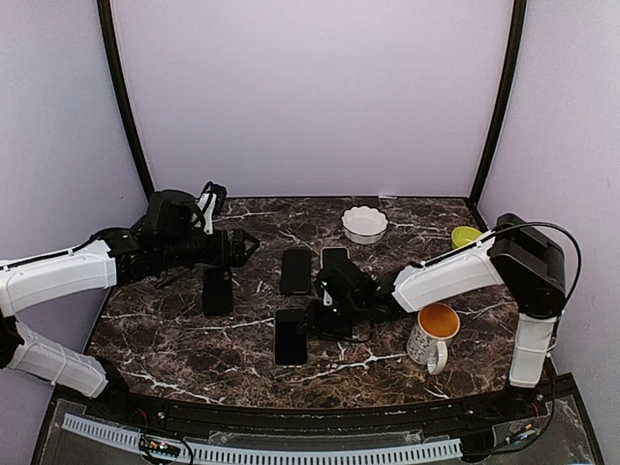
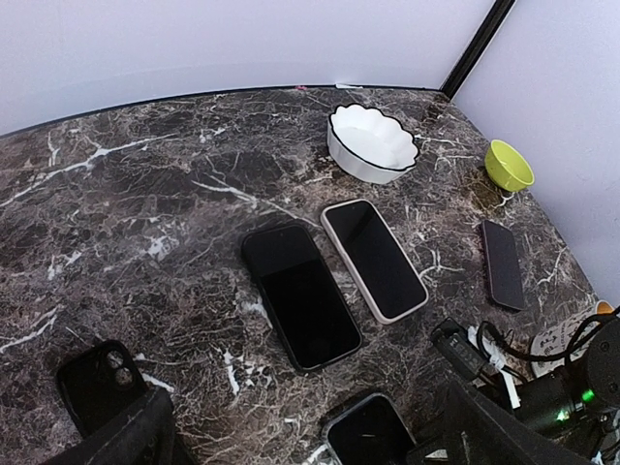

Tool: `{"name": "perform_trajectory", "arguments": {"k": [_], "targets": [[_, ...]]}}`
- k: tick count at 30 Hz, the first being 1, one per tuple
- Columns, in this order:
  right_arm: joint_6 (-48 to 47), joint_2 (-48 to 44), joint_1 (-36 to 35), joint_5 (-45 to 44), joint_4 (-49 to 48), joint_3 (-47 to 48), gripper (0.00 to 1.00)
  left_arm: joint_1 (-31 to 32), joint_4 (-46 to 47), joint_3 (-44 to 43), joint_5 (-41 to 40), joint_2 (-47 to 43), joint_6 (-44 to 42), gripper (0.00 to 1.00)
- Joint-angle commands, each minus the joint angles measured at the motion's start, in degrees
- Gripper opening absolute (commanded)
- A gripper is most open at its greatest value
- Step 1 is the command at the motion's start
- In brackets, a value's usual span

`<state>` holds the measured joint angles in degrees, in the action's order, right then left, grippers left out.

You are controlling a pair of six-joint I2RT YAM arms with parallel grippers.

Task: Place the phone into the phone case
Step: Place the phone with the phone case at the center of the board, then pick up the phone case from the center of the board.

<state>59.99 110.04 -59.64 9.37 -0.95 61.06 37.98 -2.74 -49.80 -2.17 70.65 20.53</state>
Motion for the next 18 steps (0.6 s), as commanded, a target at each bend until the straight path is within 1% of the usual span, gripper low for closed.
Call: {"name": "perform_trajectory", "arguments": {"k": [1,5,7,9,12,15,18], "targets": [[-2.1,-1.4,-0.5,-6.9,7.0,2.9,0.4,-0.7,-0.2,-1.4,0.1,-0.8,-0.6,0.99],[-6.1,-3.8,-1.3,-14.4,15.7,8.2,0.44,-1.9,-0.3,-1.1,-0.7,0.6,0.1,0.99],[-8.8,-4.5,-2.4,-18.9,20.9,11.9,0.46,-3.2,-1.9,-1.8,-1.8,2.4,0.5,0.99],[-11.2,-4.9,-3.5,-25.2,26.7,16.1,0.49,-5.2,-4.9,-3.8,-3.2,5.1,0.9,0.99],[-13.8,-5.1,-4.4,-32.0,32.8,19.5,0.51,-9.9,-9.1,-7.2,-4.8,8.5,2.0,0.98],[-15.6,-5.5,-4.9,-36.5,36.3,20.4,0.56,-13.7,-12.6,-7.7,-6.8,10.6,3.5,0.97],[-17.2,-6.6,-5.1,-38.6,36.9,19.7,0.63,-18.9,-14.1,-5.9,-7.0,11.7,4.5,0.96]]}}
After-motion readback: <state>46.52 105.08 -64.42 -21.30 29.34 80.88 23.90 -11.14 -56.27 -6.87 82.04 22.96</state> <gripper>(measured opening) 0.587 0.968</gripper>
